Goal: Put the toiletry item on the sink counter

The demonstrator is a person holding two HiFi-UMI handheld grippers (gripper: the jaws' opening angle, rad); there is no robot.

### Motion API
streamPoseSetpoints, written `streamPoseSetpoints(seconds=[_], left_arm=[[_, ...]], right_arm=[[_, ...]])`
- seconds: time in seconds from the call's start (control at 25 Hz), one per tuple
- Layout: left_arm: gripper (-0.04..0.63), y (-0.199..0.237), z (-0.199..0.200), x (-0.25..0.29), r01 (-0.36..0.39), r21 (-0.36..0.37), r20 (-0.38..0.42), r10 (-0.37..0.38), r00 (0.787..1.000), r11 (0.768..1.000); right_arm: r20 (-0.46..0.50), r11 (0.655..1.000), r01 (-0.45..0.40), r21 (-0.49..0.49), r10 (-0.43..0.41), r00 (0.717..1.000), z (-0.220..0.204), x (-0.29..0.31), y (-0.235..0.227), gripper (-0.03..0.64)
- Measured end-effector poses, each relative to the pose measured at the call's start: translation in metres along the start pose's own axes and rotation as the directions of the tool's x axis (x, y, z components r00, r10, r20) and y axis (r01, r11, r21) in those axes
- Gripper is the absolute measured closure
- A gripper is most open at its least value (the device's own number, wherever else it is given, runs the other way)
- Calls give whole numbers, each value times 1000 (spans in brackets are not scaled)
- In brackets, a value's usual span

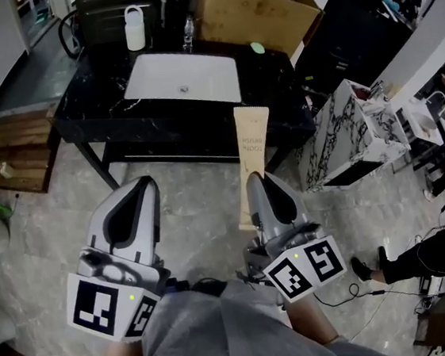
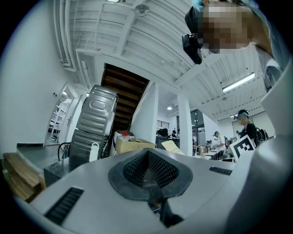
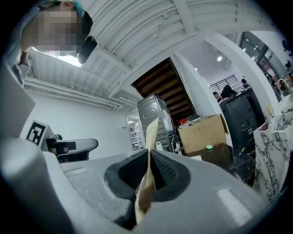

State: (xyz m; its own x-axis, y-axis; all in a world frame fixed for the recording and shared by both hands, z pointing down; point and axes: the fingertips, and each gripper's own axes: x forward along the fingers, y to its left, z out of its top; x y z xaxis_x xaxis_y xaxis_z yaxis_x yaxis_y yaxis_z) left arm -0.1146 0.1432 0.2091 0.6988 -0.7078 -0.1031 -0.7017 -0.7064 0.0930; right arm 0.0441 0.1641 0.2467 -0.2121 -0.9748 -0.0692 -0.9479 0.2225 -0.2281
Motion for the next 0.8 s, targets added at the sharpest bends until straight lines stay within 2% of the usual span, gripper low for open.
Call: streamPoseSetpoints(seconds=[0.36, 0.8], left_arm=[[592, -6, -8, 38, 9, 7, 12, -9, 1000, 1000], [592, -20, -15, 57, 18, 8, 5, -18, 1000, 1000]], right_arm=[[6, 1000, 8, 1, -8, 1000, 2, 13, -38, 606], [-11, 1000, 24, -13, -24, 1000, -2, 5, -66, 606]])
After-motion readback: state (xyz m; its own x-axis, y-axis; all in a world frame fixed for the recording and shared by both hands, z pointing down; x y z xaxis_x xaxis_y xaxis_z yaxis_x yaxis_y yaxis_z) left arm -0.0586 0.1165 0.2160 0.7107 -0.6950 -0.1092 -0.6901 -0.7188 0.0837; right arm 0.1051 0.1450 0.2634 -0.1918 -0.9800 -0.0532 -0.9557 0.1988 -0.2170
